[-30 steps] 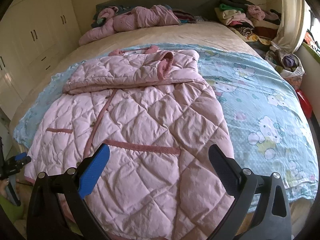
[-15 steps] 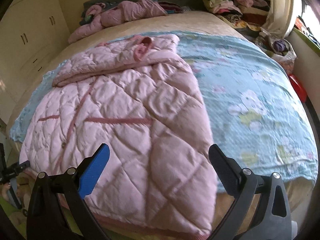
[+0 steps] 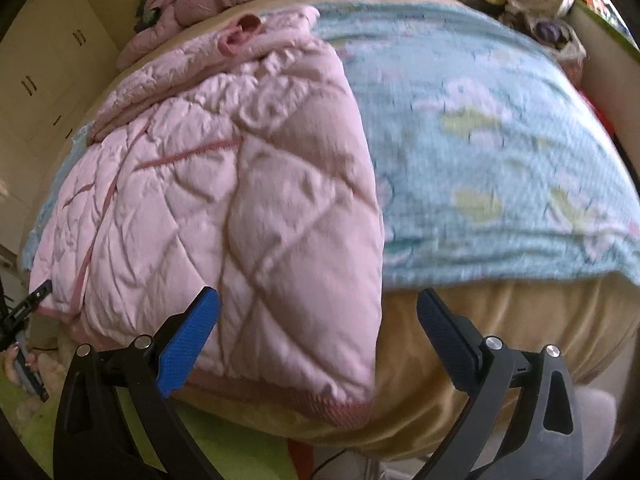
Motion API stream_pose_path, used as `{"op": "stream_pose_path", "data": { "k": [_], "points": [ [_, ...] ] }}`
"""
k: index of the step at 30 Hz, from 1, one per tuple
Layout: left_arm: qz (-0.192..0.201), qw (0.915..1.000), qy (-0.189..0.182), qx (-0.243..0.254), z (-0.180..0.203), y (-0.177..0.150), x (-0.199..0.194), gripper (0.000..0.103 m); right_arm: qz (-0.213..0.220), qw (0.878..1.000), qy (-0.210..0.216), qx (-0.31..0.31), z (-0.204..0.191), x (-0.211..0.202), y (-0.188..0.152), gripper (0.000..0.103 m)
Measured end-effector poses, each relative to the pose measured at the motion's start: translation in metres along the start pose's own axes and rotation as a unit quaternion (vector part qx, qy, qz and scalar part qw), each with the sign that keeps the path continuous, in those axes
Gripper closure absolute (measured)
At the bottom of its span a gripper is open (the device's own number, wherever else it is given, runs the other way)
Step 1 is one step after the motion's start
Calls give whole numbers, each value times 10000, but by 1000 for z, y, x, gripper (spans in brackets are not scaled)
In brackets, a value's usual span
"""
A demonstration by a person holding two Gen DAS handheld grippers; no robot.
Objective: Fold large clothes
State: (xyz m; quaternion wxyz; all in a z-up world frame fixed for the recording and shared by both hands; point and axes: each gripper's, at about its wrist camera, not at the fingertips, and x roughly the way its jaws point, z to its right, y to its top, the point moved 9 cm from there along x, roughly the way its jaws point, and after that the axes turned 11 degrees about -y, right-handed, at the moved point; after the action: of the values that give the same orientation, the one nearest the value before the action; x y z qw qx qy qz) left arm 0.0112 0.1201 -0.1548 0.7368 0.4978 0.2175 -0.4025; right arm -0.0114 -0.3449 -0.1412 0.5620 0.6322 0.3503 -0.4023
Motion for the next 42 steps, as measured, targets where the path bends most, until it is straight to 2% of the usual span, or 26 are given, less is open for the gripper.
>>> {"op": "stream_pose_path", "data": {
  "k": [1,2,5,9,11,14,17,27,42],
  "points": [
    [37,10000,-52,-23,1,2,-2,83,-15,10000,48,50,0,0,-3,9],
    [71,9999,-83,-37,2,4,-4,83,-77,9998,136,120,0,2,-7,19],
    [148,9999,-89,6,5,6,-8,85,-296,9983,416,273,-3,5,-18,35],
    [233,9997,-122,30,8,11,-12,86,-358,9978,499,241,-7,9,-25,44],
    [245,9996,-130,41,9,12,-12,86,-307,9978,547,201,-10,4,-22,66],
    [283,9995,-157,44,10,15,-13,86,52,9978,659,-75,-23,-18,-7,81],
    [386,9991,-178,58,12,21,-18,87,364,9953,853,-286,-34,-40,6,83],
    [843,9961,-224,161,25,54,-44,88,1075,9823,1534,-93,-45,-82,52,85],
    [1265,9916,-202,188,35,111,-56,88,1738,9680,1800,180,-43,-112,104,86]
  ]
}}
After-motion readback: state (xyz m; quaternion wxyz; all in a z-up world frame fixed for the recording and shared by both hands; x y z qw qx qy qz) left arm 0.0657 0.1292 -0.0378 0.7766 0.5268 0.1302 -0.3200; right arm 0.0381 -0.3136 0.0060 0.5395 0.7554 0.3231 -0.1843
